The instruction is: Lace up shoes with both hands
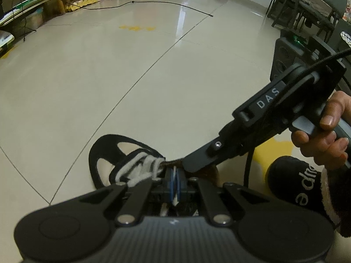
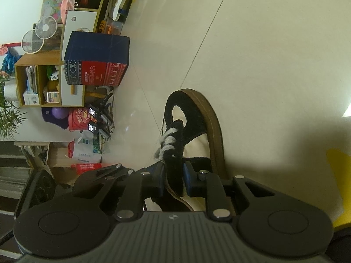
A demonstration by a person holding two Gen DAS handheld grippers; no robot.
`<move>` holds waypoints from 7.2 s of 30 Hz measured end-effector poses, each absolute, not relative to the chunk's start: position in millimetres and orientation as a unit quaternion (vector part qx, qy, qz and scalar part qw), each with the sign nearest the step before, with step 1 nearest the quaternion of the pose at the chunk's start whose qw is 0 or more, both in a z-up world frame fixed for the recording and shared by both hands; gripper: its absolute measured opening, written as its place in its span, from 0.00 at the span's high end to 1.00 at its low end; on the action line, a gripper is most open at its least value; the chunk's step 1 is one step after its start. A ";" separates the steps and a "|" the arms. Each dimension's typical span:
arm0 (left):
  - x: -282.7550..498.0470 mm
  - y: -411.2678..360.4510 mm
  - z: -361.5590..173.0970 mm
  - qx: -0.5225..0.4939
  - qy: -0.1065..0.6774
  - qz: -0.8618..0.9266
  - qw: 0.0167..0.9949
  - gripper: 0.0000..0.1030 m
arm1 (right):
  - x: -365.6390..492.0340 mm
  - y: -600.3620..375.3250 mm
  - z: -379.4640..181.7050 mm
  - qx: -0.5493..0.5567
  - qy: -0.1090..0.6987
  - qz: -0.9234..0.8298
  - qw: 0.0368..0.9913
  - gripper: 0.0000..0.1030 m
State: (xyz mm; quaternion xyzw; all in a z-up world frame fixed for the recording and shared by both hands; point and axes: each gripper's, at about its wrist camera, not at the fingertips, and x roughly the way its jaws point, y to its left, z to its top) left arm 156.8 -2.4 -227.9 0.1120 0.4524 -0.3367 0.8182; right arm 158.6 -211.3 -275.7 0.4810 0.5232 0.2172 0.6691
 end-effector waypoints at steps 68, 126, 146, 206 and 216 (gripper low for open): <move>144.0 16.4 -220.8 0.069 0.458 -0.310 0.830 0.70 | 176.6 -185.7 -255.8 0.388 0.491 0.201 0.754 0.96; 137.5 17.1 -241.3 -0.044 0.556 -0.198 0.806 0.26 | 175.9 -194.0 -258.5 0.414 0.505 0.153 0.741 0.97; 138.9 49.7 -276.9 -0.140 0.600 -0.131 0.777 0.34 | 174.1 -267.6 -271.2 0.263 0.481 0.008 0.836 0.97; 133.2 62.6 -257.5 -0.139 0.540 -0.136 0.819 0.52 | 187.1 -211.1 -288.7 0.482 0.530 0.112 0.688 0.62; 134.1 59.4 -258.3 -0.133 0.537 -0.129 0.823 0.52 | 177.6 -218.9 -306.1 0.538 0.531 0.091 0.649 0.89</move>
